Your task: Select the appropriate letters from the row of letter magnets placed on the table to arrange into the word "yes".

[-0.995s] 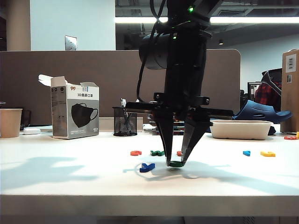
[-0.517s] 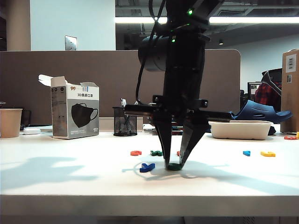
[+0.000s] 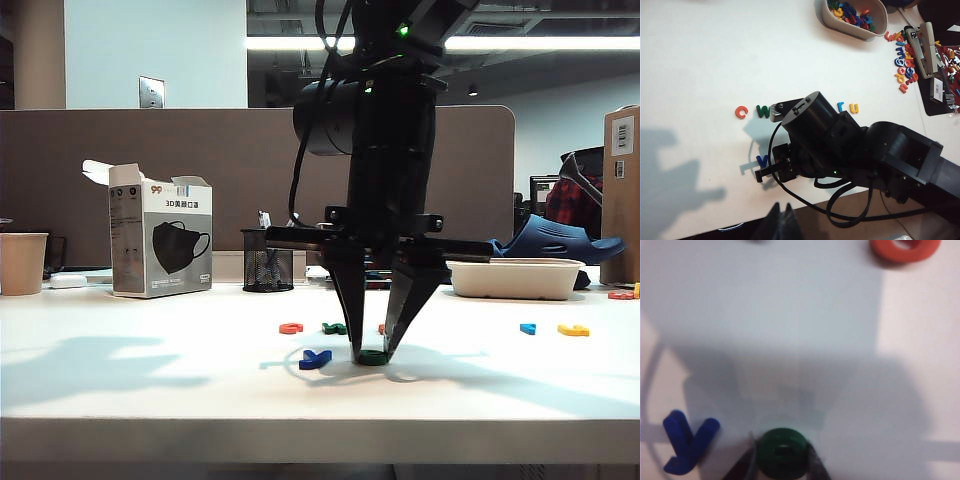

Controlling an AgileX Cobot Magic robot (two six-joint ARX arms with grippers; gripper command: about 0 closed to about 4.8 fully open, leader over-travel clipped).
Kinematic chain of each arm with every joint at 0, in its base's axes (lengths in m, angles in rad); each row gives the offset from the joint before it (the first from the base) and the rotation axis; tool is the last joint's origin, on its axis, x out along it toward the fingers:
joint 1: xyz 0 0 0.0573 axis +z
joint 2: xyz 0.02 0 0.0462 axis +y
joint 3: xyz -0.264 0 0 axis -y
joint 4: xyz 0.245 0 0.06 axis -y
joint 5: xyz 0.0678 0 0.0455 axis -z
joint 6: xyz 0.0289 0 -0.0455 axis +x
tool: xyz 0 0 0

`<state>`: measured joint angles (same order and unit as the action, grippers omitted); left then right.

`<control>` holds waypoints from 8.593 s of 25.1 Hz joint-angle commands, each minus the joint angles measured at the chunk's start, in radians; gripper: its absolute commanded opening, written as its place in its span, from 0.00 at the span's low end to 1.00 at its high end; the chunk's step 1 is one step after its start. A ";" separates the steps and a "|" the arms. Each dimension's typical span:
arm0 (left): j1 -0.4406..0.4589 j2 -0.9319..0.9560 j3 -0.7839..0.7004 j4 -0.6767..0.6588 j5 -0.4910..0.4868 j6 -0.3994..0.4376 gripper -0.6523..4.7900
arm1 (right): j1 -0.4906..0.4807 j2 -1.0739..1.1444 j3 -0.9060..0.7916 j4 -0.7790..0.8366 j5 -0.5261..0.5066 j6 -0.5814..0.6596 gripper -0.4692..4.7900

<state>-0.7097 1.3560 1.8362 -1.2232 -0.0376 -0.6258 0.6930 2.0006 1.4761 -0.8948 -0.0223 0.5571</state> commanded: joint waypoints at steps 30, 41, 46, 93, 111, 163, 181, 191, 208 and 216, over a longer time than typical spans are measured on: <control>0.000 -0.004 0.003 0.006 -0.004 -0.003 0.11 | 0.001 0.009 -0.007 -0.025 -0.003 0.003 0.49; 0.000 -0.004 0.003 0.006 -0.004 -0.003 0.11 | -0.006 -0.020 -0.007 -0.040 0.004 0.003 0.49; 0.000 -0.004 0.003 0.006 -0.004 -0.003 0.11 | -0.005 -0.020 -0.007 -0.043 0.004 0.002 0.49; 0.000 -0.004 0.003 0.006 -0.004 -0.003 0.11 | -0.170 -0.051 0.261 -0.180 0.053 -0.166 0.49; 0.000 -0.004 0.003 0.006 -0.004 -0.003 0.11 | -0.176 -0.020 0.259 -0.066 0.047 -0.172 0.49; 0.000 -0.004 0.003 0.006 -0.004 -0.003 0.11 | -0.164 0.159 0.259 -0.027 -0.003 -0.165 0.46; 0.000 -0.004 0.003 0.006 -0.004 -0.003 0.11 | -0.164 0.159 0.259 -0.028 -0.004 -0.165 0.26; 0.000 -0.004 0.003 0.006 -0.004 -0.003 0.11 | -0.164 0.159 0.259 -0.021 -0.003 -0.165 0.26; 0.000 -0.004 0.003 0.006 -0.004 -0.003 0.11 | -0.165 0.144 0.261 -0.042 -0.003 -0.165 0.26; 0.000 -0.004 0.003 0.006 -0.004 -0.003 0.11 | -0.165 0.101 0.262 -0.040 -0.003 -0.165 0.26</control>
<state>-0.7097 1.3560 1.8362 -1.2236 -0.0376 -0.6262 0.5278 2.1162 1.7329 -0.9390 -0.0261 0.3912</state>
